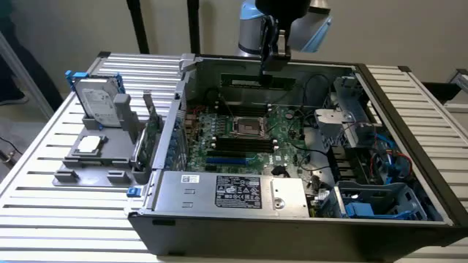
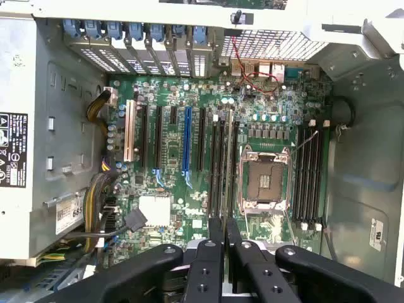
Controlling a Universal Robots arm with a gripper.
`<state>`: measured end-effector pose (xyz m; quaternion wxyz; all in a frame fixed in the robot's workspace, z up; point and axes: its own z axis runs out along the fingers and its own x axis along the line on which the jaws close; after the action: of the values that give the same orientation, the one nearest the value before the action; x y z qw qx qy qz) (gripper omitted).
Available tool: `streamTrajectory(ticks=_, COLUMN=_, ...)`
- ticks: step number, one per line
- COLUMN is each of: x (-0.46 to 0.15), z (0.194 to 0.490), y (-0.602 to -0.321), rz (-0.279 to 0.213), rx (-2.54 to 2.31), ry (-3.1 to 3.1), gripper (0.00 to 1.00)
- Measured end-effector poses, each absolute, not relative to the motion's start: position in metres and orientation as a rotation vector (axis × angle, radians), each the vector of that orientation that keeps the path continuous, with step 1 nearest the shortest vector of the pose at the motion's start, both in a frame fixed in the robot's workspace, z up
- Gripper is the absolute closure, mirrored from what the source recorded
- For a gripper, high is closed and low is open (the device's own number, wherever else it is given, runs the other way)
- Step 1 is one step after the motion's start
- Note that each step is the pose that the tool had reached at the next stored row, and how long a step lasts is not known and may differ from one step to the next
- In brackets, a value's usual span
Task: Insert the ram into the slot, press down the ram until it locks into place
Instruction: 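Insert the ram into the slot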
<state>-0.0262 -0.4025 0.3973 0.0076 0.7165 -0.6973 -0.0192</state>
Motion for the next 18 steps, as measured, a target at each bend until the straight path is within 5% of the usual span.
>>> streamTrajectory(ticks=18, x=-0.026, z=0.387, y=-0.403, rz=-0.059, rx=2.241, ry=-2.18, gripper=0.87)
